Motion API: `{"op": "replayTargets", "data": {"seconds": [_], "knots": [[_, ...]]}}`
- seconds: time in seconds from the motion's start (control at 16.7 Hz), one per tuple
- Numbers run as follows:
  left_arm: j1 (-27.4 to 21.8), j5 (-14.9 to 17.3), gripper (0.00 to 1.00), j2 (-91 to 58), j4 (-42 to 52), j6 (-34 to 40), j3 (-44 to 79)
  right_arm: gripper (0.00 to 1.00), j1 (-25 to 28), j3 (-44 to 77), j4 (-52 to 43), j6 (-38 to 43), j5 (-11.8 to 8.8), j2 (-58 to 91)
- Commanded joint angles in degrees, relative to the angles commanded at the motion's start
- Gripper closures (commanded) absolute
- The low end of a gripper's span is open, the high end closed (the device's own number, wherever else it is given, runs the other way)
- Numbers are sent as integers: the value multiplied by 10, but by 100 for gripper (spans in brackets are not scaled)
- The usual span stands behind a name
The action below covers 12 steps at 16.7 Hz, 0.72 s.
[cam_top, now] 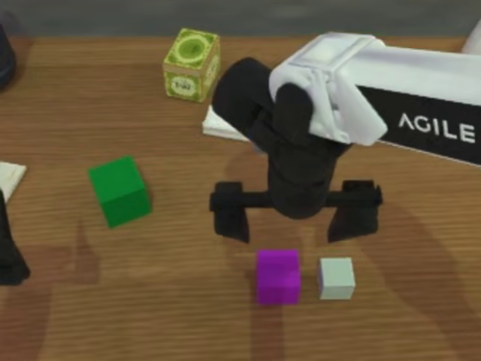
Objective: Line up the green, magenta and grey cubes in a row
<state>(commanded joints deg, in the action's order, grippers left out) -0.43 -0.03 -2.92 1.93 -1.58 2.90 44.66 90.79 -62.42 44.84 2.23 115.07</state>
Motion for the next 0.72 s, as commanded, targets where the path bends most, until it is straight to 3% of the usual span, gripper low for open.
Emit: {"op": "replayTargets", "data": {"seconds": [0.42, 0.72], "knots": [[-35, 1, 0, -254, 149, -115, 227, 0, -100, -196, 127, -120, 53, -273], [-69, 2, 0, -555, 304, -229, 446, 0, -206, -426, 254, -239, 71, -563]]}}
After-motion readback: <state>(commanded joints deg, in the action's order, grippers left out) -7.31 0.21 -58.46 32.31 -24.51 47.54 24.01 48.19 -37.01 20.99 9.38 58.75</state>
